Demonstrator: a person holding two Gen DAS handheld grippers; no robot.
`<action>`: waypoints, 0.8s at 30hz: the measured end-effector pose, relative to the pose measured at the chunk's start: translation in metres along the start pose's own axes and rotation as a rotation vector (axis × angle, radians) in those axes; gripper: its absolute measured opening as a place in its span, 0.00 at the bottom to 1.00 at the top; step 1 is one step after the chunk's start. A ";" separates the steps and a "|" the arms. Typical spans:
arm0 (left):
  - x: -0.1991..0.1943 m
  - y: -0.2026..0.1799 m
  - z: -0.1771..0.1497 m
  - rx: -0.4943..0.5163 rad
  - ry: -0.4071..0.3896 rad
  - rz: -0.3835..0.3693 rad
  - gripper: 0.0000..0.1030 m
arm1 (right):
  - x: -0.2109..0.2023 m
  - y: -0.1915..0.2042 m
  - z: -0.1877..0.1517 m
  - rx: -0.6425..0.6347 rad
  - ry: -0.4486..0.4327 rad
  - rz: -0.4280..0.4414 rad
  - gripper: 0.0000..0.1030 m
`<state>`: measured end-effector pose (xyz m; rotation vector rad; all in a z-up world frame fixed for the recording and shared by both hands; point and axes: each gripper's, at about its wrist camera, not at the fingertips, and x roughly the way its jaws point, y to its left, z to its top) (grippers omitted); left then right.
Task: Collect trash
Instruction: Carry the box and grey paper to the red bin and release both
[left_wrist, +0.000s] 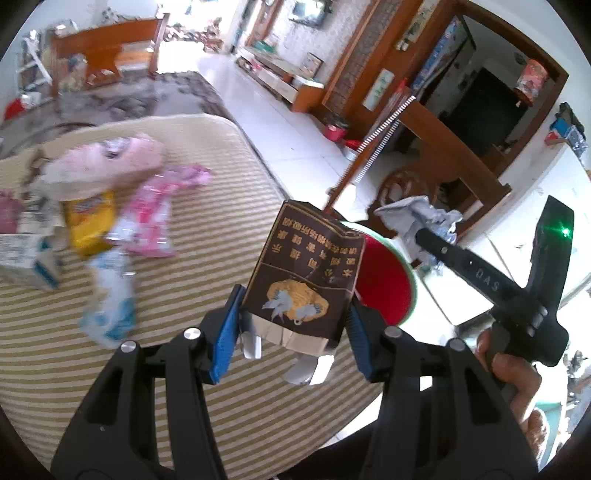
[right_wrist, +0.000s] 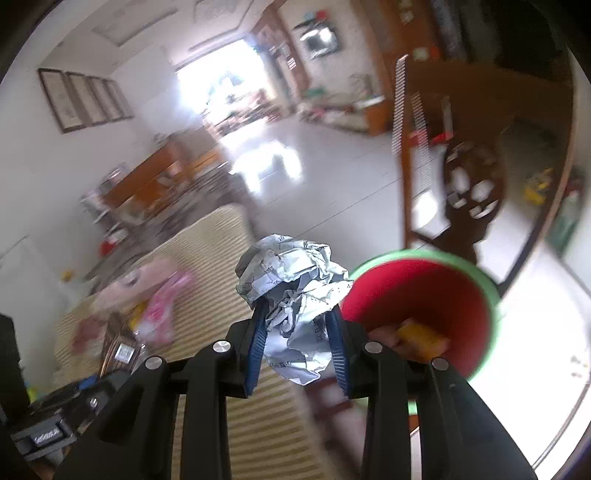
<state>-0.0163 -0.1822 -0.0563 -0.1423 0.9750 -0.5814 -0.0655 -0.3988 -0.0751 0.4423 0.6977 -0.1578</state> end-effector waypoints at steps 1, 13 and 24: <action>0.006 -0.003 0.002 -0.004 0.010 -0.020 0.48 | 0.000 -0.007 0.002 0.028 -0.004 -0.006 0.30; 0.107 -0.073 0.028 0.083 0.156 -0.147 0.48 | 0.010 -0.081 0.005 0.337 0.012 -0.107 0.31; 0.139 -0.083 0.024 0.121 0.217 -0.132 0.76 | 0.010 -0.089 0.004 0.376 0.005 -0.148 0.58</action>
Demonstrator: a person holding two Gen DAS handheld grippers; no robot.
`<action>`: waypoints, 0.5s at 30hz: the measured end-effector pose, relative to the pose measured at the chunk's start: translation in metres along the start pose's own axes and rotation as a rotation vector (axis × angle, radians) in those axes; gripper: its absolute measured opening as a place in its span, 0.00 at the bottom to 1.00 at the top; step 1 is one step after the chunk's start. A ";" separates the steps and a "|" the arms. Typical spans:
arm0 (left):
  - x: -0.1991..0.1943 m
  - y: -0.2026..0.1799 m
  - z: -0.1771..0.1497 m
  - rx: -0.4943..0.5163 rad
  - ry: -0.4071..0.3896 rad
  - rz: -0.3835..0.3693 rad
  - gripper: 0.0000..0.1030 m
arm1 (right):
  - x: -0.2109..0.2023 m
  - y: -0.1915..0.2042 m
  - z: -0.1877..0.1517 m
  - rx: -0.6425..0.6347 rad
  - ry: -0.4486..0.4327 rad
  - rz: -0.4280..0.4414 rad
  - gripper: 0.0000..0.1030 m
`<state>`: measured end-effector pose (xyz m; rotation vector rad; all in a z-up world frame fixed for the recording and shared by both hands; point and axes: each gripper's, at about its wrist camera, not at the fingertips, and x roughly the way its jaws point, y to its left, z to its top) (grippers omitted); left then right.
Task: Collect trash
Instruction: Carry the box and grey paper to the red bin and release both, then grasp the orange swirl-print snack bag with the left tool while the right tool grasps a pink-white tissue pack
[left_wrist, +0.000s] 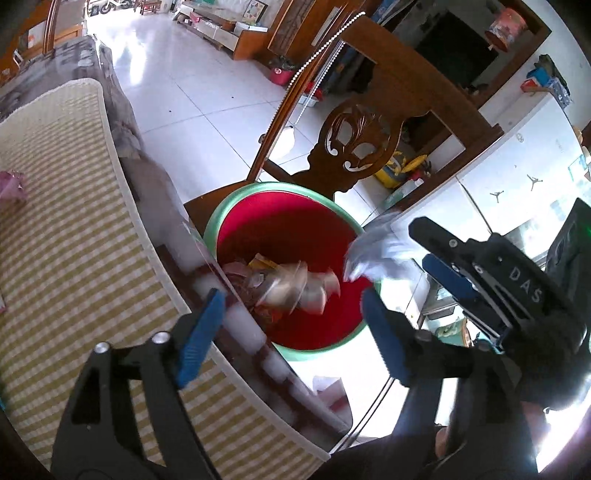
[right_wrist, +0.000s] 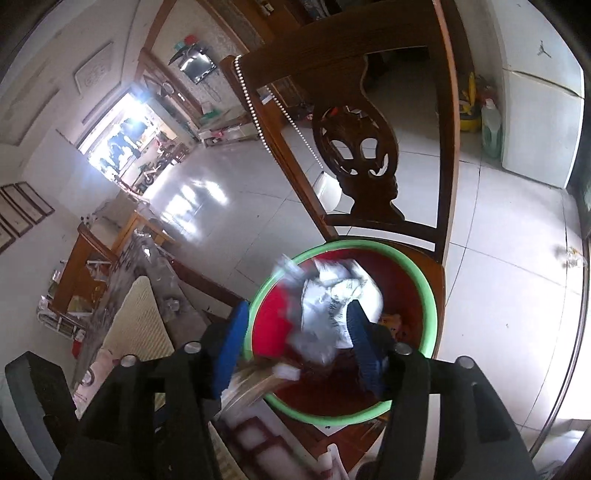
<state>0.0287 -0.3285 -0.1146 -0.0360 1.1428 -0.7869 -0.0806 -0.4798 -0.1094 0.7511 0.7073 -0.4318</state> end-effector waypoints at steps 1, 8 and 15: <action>0.001 -0.001 0.000 -0.001 0.002 0.001 0.77 | -0.001 0.002 0.000 -0.005 -0.006 -0.003 0.63; -0.038 0.014 -0.007 -0.020 -0.037 0.019 0.77 | 0.005 0.010 -0.002 -0.015 0.019 0.017 0.66; -0.152 0.092 -0.021 -0.130 -0.200 0.213 0.81 | 0.010 0.030 -0.008 -0.058 0.048 0.035 0.68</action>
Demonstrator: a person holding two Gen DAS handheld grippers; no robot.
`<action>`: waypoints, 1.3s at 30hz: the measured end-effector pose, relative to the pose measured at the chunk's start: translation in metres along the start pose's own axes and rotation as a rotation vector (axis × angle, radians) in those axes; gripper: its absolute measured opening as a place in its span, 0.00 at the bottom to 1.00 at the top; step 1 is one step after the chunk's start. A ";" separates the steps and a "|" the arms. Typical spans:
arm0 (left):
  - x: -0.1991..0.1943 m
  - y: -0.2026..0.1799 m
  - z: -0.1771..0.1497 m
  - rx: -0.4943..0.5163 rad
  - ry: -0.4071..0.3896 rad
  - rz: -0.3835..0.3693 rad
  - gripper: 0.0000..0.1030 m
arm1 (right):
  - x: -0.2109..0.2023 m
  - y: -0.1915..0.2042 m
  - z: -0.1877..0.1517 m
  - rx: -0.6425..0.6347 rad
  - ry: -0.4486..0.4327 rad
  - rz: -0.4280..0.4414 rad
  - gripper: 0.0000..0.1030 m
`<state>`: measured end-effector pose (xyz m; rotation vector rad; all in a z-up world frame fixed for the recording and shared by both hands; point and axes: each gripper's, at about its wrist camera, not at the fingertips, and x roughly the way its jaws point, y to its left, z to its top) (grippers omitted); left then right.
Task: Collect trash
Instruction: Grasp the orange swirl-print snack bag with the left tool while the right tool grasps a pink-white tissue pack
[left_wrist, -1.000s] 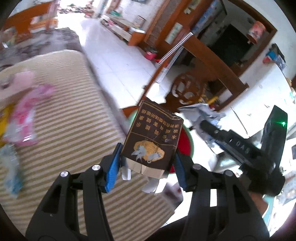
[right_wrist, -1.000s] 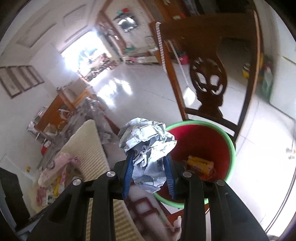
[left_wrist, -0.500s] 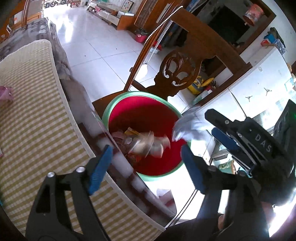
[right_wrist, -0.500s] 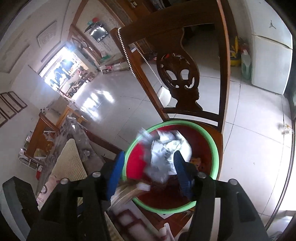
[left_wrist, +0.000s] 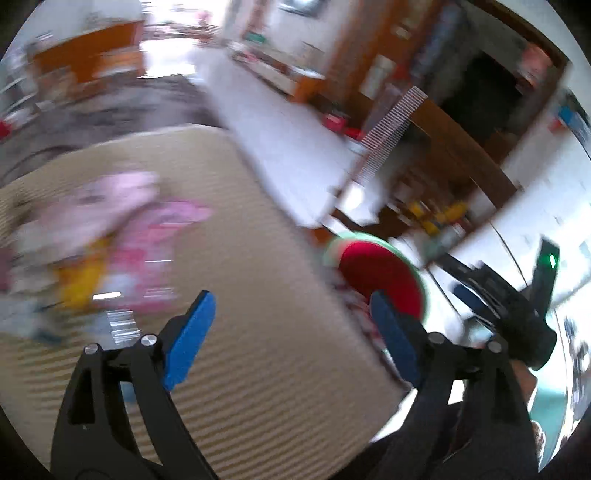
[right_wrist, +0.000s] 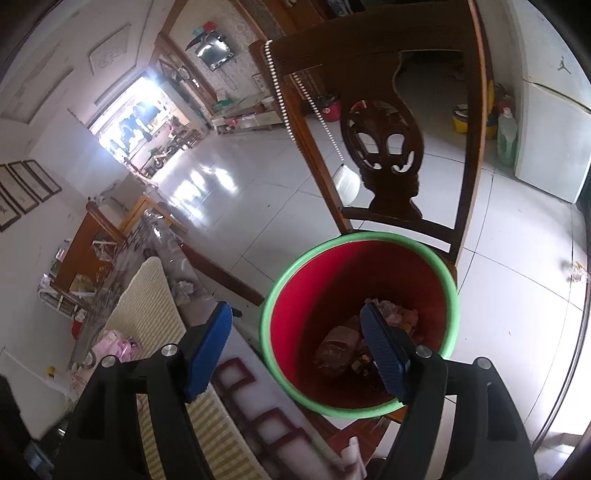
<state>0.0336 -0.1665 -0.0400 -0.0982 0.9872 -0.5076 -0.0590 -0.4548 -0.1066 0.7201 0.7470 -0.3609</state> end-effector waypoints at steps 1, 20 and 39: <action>-0.014 0.024 0.000 -0.064 -0.016 0.027 0.81 | 0.002 0.005 -0.001 -0.004 0.006 0.005 0.68; -0.075 0.280 0.009 -0.353 0.033 0.541 0.82 | 0.015 0.070 -0.029 -0.143 0.082 0.062 0.73; -0.091 0.290 -0.012 -0.429 -0.043 0.417 0.44 | 0.043 0.117 -0.062 -0.271 0.191 0.060 0.73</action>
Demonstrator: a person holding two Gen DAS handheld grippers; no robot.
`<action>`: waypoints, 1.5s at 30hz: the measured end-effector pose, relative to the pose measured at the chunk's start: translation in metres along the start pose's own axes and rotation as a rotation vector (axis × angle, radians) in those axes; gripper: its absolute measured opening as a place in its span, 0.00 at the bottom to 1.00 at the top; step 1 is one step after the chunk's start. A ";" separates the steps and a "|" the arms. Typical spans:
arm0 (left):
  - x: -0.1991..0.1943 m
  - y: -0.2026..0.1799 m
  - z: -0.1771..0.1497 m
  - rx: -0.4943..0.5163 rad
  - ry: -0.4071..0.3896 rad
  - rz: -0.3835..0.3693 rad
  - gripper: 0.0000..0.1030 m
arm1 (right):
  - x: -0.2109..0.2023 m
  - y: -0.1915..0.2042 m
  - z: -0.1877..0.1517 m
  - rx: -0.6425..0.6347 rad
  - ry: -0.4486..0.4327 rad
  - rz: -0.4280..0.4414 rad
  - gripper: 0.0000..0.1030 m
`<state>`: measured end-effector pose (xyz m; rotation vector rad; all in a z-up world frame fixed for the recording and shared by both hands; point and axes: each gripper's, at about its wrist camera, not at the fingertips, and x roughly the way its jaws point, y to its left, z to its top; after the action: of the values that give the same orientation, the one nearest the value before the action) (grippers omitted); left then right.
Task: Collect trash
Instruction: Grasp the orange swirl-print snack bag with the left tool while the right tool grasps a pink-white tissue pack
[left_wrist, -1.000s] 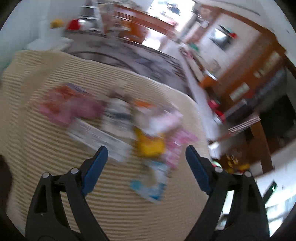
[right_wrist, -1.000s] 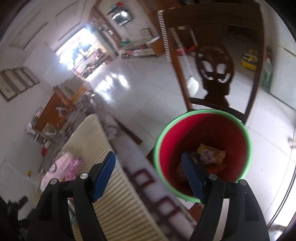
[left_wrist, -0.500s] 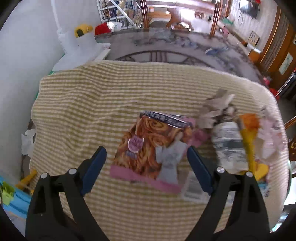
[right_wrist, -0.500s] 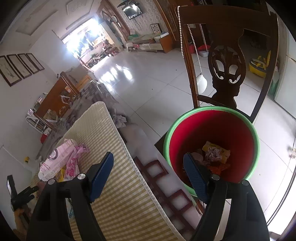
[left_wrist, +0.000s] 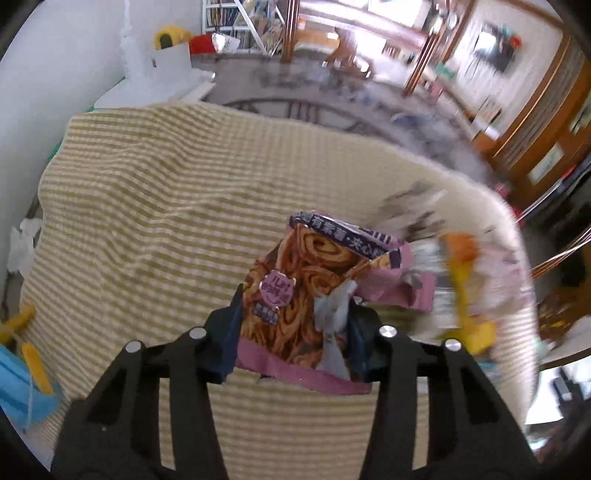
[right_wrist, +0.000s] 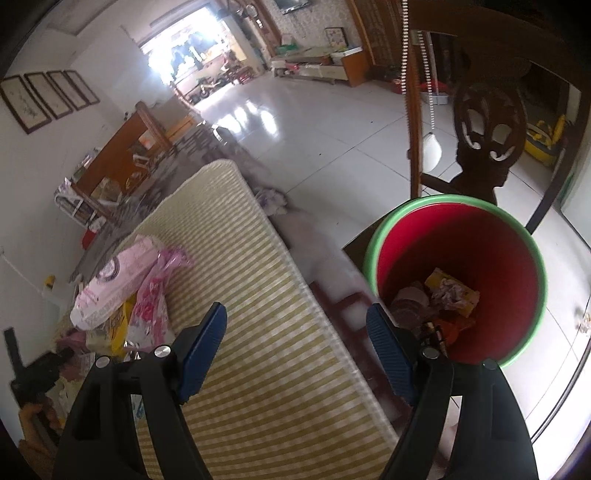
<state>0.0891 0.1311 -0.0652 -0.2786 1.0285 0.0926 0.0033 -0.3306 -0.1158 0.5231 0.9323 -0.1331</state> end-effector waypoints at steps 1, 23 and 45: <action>-0.013 -0.001 -0.001 -0.018 -0.027 -0.032 0.44 | 0.001 0.003 -0.001 -0.008 0.004 0.000 0.73; -0.065 -0.026 -0.088 -0.172 -0.042 -0.403 0.49 | 0.020 0.126 0.030 -0.023 0.102 0.273 0.77; -0.042 -0.024 -0.084 -0.196 0.023 -0.464 0.51 | 0.141 0.227 0.036 -0.125 0.357 0.185 0.39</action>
<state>0.0021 0.0874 -0.0655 -0.6913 0.9558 -0.2312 0.1887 -0.1349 -0.1265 0.5229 1.2249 0.1913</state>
